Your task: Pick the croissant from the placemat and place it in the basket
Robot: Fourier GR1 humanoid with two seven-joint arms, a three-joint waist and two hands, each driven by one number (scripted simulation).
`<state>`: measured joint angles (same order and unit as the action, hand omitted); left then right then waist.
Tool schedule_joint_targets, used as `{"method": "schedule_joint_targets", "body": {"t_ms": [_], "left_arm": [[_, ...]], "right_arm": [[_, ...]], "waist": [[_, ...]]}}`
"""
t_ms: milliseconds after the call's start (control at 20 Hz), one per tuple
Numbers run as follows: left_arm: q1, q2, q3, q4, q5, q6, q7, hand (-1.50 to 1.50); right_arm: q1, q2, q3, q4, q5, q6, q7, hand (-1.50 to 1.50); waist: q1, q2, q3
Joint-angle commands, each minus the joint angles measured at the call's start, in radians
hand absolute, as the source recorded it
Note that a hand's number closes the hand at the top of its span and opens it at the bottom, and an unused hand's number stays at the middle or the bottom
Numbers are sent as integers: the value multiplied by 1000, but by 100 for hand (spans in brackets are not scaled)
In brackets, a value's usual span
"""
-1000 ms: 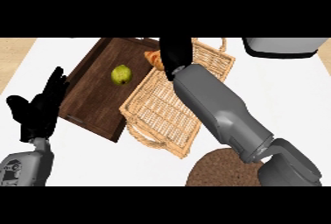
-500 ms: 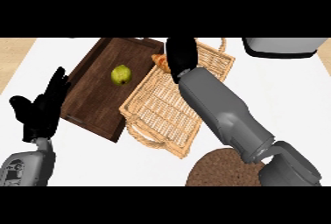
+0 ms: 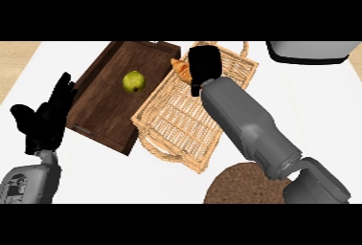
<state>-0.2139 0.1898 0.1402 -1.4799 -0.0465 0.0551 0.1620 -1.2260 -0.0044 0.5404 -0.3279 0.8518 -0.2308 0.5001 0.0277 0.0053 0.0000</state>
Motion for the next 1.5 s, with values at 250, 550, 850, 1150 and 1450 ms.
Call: {"method": "schedule_joint_targets", "body": {"t_ms": [250,550,850,1150,1450], "left_arm": [[38,-10,-21,-54,-7,-8,10,0],[6,-39,-28,23,-32,22,-25,0],[-9,22,20,-7,16,-28,25,0],[10,-3,23,25,-2,4,-28,0],[22,11,30,7,3,-6,-7,0]], "right_arm": [[34,4,-18,-54,-43,93,60,150],[0,4,-68,46,-52,116,91,150],[75,4,-86,-94,-79,-92,103,-150],[35,4,-226,-173,-153,-213,62,-150],[132,-48,-312,-345,-217,-286,99,-150]], "waist": [[2,-2,0],[1,4,0],[-1,0,0],[-22,-4,0],[-49,-14,0]]}}
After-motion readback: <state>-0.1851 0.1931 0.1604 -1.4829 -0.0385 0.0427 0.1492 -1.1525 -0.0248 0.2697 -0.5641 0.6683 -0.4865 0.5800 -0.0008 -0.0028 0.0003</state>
